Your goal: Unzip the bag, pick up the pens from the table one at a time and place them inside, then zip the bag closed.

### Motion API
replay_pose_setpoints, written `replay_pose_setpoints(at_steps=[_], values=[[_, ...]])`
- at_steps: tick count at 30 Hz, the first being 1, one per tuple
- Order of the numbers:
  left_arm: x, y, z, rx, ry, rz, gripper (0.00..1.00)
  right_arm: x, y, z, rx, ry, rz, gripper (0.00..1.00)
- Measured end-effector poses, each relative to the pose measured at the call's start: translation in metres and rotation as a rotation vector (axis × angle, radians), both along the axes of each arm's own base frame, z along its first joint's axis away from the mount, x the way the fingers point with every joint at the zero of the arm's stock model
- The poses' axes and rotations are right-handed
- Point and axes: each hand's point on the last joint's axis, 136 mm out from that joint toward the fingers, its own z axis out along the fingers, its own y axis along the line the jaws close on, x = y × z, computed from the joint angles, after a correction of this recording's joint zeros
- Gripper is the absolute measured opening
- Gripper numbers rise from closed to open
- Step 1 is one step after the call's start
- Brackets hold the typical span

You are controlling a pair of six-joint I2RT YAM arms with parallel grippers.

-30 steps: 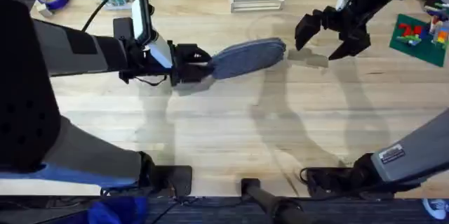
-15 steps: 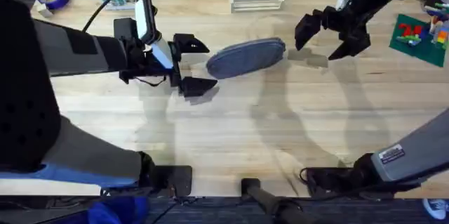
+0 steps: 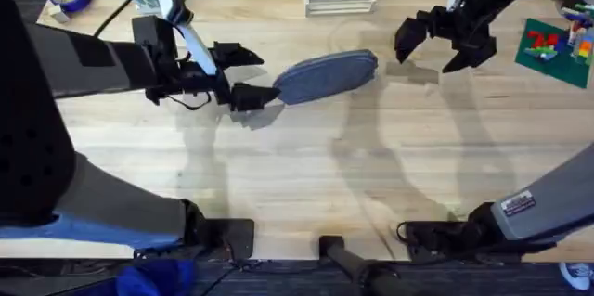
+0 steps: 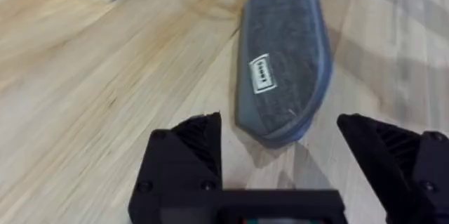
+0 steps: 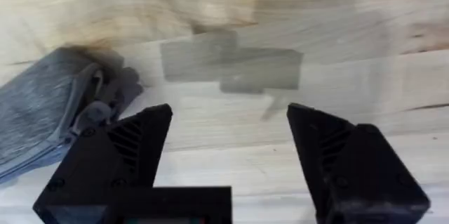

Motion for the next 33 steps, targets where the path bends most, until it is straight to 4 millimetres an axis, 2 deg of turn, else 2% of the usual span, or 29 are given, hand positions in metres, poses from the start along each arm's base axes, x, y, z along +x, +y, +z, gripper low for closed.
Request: replay_pose_setpoints(at_steps=[6, 11, 14, 20, 25, 33], values=[[-0.006, 0.01, 0.009, 0.103, 0.087, 0.081, 0.995, 0.0, -0.007, 0.005, -0.088, -0.016, 0.026, 0.996], [-0.016, 0.022, 0.033, 0.231, 0.065, 0.161, 0.995, -0.002, 0.001, 0.033, -0.156, -0.087, 0.076, 0.996], [-0.026, 0.029, 0.048, 0.285, 0.066, 0.219, 0.995, -0.01, 0.008, 0.051, -0.177, -0.116, 0.109, 0.996], [-0.058, 0.037, 0.077, 0.37, 0.108, 0.295, 0.995, -0.037, 0.014, 0.079, -0.195, -0.124, 0.151, 0.996], [-0.083, 0.041, 0.1, 0.42, 0.144, 0.325, 0.995, -0.063, 0.016, 0.114, -0.195, -0.182, 0.183, 0.996], [-0.107, 0.04, 0.137, 0.444, 0.202, 0.328, 0.995, -0.12, 0.024, 0.165, -0.153, -0.291, 0.297, 0.996]])
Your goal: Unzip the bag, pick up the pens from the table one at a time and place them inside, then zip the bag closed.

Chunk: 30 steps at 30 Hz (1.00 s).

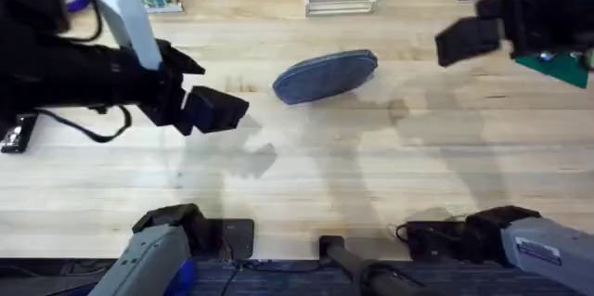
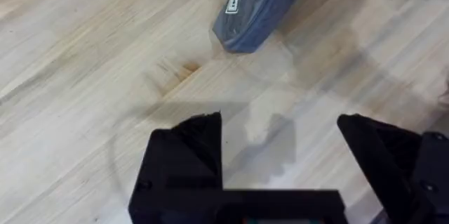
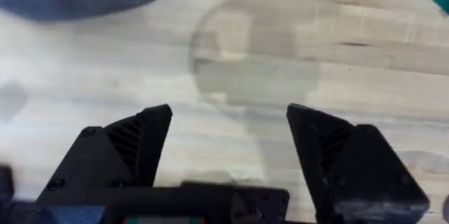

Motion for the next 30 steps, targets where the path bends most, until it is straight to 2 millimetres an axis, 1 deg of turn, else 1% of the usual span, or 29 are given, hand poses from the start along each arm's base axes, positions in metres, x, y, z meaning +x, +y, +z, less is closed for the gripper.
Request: replay_pose_setpoints(at_steps=[4, 7, 14, 20, 24, 30], values=[[-0.009, -0.001, 0.021, 0.002, 0.003, 0.002, 0.995, -0.029, 0.0, 0.014, 0.024, -0.018, 0.047, 0.996], [-0.018, -0.003, 0.032, -0.001, 0.017, 0.003, 0.995, -0.049, -0.002, 0.021, 0.031, -0.03, 0.064, 0.997], [-0.046, -0.008, 0.04, -0.001, 0.027, 0.004, 0.995, -0.087, -0.008, 0.038, 0.049, -0.102, 0.079, 0.996], [-0.076, -0.014, 0.053, 0.017, -0.063, 0.004, 0.996, -0.117, -0.014, 0.046, 0.061, -0.16, 0.082, 0.997], [-0.089, -0.017, 0.059, 0.027, -0.114, 0.004, 0.995, -0.128, -0.016, 0.046, 0.062, -0.164, 0.082, 0.997], [-0.09, -0.017, 0.06, 0.029, -0.123, 0.004, 0.995, -0.129, -0.016, 0.046, 0.062, -0.167, 0.082, 0.997]])
